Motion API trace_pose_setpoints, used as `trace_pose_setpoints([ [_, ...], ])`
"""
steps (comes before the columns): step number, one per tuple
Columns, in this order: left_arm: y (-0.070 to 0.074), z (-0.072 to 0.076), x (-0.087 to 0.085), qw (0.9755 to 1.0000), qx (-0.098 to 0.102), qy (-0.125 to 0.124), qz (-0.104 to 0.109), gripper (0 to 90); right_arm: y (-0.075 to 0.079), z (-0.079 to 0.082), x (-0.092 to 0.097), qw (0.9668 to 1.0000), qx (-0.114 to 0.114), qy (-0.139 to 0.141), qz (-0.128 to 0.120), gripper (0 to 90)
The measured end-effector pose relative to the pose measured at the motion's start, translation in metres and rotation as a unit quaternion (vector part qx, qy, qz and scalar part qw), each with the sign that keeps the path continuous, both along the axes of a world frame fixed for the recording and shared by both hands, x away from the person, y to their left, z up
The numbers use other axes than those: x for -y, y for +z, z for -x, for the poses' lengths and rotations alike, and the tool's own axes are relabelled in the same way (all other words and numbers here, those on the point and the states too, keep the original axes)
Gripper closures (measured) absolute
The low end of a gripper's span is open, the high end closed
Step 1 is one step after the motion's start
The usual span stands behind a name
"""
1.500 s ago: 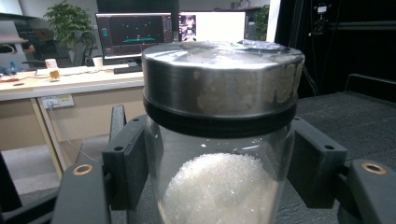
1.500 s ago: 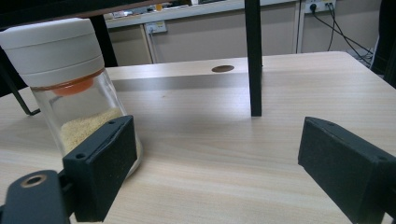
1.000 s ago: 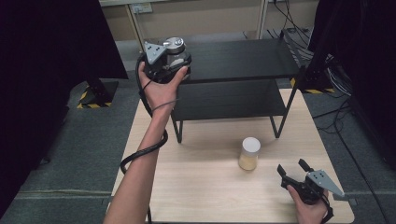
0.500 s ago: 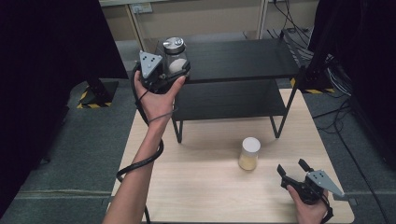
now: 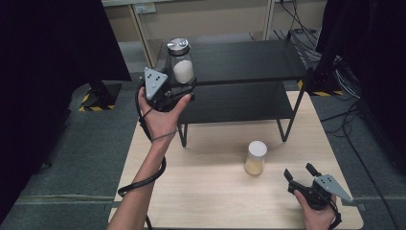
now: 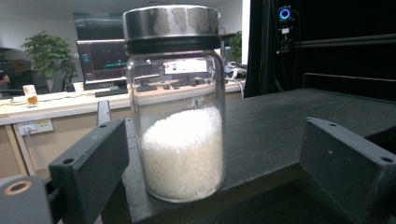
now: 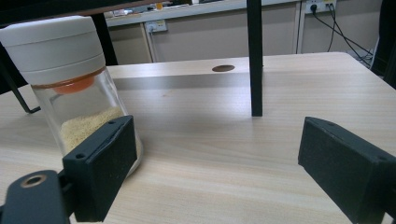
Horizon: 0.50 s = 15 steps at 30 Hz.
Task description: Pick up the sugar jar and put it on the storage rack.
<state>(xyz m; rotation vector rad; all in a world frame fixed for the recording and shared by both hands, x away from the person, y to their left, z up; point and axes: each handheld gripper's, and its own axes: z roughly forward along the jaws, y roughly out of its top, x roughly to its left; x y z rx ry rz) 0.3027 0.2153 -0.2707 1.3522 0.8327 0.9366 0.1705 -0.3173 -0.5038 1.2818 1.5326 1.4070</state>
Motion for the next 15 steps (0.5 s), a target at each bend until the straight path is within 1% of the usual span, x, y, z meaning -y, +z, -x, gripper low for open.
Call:
trace_pose_setpoints([
  [3, -0.007, 0.006, -0.002, 1.0000, 0.006, -0.005, -0.001, 7.4, 0.000, 0.000, 0.000, 1.0000, 0.000, 0.000, 0.000, 11.8],
  [7, -0.016, 0.012, -0.005, 0.9999, 0.009, -0.010, -0.006, 7.3, 0.000, 0.000, 0.000, 1.0000, -0.001, 0.000, 0.001, 11.8],
  [12, -0.032, 0.019, -0.008, 0.9998, 0.009, -0.017, -0.007, 7.5, 0.000, 0.000, 0.000, 1.0000, -0.001, 0.000, 0.001, 11.8],
  [15, -0.042, 0.023, -0.010, 0.9997, 0.011, -0.020, -0.013, 7.7, 0.000, 0.000, 0.000, 1.0000, -0.001, 0.000, 0.001, 11.8],
])
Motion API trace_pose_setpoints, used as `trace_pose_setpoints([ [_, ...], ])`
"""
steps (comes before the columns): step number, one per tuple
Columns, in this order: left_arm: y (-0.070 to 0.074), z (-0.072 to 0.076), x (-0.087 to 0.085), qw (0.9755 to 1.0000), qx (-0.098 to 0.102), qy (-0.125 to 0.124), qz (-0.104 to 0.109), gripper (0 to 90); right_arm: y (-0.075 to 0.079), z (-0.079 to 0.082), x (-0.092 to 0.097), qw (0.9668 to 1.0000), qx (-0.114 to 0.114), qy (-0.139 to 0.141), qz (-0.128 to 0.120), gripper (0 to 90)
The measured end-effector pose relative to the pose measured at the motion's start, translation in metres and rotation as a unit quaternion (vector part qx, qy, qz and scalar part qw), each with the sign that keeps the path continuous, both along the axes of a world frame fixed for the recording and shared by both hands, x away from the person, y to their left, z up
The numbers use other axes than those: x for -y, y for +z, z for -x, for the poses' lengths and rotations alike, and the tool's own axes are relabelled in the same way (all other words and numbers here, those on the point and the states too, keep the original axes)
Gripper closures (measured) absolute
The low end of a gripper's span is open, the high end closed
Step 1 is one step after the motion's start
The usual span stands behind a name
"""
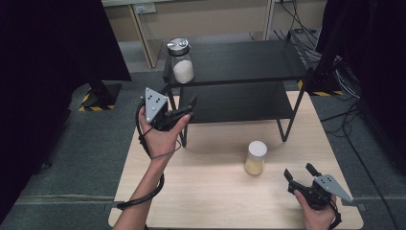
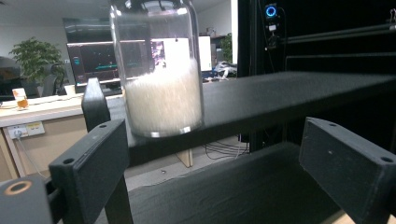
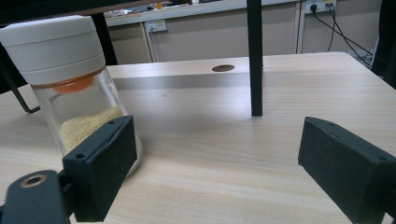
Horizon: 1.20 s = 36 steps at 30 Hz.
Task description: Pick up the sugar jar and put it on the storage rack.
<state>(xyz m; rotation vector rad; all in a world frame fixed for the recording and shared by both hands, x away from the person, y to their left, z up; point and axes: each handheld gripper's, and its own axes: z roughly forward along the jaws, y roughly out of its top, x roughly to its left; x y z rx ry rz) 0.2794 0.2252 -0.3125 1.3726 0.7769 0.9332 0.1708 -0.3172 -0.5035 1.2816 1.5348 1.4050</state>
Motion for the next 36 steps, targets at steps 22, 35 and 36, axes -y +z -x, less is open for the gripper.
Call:
trace_pose_setpoints([
  [22, -0.049, 0.020, -0.001, 0.9993, 0.003, -0.033, -0.018, 8.0, 0.000, 0.000, 0.000, 1.0000, 0.000, 0.000, 0.000, 11.8],
  [35, -0.089, 0.031, -0.001, 0.9985, -0.016, -0.051, -0.011, 8.0, 0.000, 0.000, -0.001, 1.0000, 0.000, 0.000, 0.002, 11.8],
  [36, -0.091, 0.032, -0.001, 0.9985, -0.018, -0.052, -0.009, 8.0, 0.000, 0.000, -0.001, 1.0000, 0.000, 0.000, 0.002, 11.8],
])
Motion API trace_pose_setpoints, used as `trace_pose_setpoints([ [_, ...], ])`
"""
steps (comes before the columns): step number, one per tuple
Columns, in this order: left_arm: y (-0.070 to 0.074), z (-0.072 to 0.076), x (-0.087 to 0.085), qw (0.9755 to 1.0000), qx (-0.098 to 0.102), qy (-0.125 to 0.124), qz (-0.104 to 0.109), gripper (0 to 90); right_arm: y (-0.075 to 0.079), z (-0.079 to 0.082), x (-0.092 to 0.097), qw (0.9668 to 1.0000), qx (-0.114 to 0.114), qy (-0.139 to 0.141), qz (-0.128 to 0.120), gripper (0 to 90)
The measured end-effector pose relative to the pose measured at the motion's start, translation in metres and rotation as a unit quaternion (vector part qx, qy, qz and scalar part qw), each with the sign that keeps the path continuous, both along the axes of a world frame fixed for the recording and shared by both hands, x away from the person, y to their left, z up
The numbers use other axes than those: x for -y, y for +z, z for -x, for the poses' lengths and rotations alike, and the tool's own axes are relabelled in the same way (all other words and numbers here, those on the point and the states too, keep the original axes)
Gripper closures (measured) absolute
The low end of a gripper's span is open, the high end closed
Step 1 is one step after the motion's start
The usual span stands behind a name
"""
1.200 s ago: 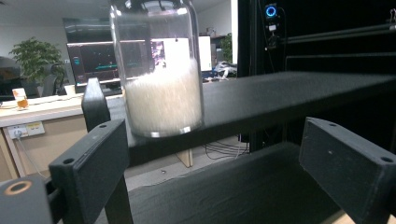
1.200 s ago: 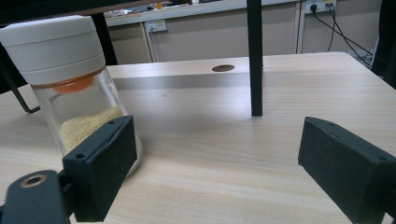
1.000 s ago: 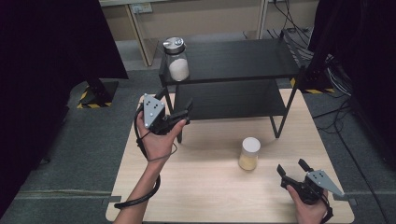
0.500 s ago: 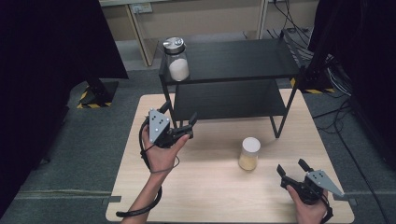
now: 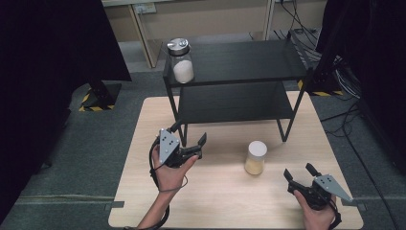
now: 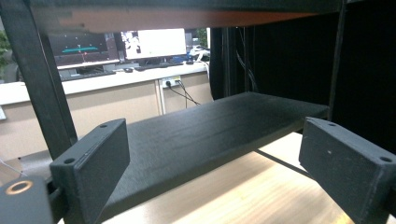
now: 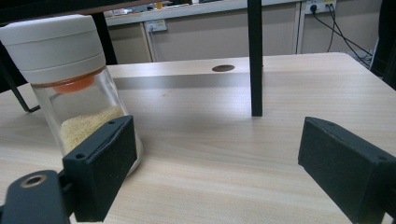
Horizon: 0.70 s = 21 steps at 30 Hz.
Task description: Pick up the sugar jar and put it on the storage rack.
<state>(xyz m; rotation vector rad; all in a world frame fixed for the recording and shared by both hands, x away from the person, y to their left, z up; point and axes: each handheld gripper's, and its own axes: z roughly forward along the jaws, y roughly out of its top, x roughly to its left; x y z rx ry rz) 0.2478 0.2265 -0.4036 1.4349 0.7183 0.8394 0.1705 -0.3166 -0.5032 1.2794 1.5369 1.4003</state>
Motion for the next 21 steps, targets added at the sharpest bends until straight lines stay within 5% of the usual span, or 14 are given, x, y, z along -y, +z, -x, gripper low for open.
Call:
trace_pose_setpoints([
  [21, -0.058, 0.019, -0.001, 0.9996, -0.019, 0.001, 0.020, 7.9, 0.000, 0.000, 0.000, 1.0000, 0.000, 0.001, 0.001, 11.8],
])
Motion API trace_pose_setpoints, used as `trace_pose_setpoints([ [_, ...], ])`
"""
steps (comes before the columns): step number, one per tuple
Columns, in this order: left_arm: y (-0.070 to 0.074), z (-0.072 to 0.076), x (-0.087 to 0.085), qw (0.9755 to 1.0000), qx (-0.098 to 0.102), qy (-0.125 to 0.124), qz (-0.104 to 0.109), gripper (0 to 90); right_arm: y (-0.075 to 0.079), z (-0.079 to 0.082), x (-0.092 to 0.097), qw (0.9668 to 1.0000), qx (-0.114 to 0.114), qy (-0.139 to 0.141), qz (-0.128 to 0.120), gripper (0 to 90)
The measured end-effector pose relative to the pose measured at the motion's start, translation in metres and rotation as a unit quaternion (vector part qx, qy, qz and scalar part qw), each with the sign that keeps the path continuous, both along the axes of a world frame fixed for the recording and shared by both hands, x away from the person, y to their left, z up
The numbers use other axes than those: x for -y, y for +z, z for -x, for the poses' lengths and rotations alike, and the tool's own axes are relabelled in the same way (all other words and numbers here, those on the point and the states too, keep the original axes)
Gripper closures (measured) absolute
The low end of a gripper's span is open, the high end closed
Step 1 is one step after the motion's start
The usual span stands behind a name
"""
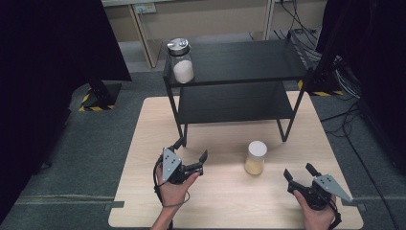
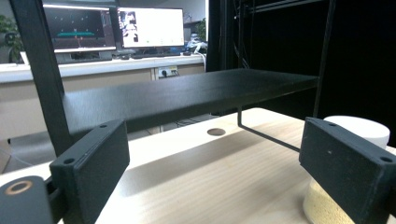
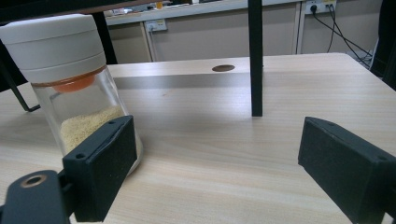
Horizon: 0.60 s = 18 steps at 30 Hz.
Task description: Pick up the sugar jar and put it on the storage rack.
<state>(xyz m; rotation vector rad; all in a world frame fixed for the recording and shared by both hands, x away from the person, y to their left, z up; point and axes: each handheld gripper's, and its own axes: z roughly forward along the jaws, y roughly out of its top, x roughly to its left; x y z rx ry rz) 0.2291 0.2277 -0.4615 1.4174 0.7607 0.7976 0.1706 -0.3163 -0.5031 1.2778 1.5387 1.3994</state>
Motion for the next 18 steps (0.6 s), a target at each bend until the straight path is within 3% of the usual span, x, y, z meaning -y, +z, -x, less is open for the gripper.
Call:
trace_pose_setpoints([
  [8, -0.021, 0.002, -0.001, 0.9998, -0.021, 0.004, -0.001, 7.8, 0.000, 0.000, 0.000, 1.0000, 0.000, 0.000, 0.000, 11.8],
  [18, -0.035, 0.005, -0.002, 0.9992, -0.039, 0.005, -0.010, 7.9, 0.000, 0.000, 0.000, 1.0000, 0.000, 0.002, 0.001, 11.8],
])
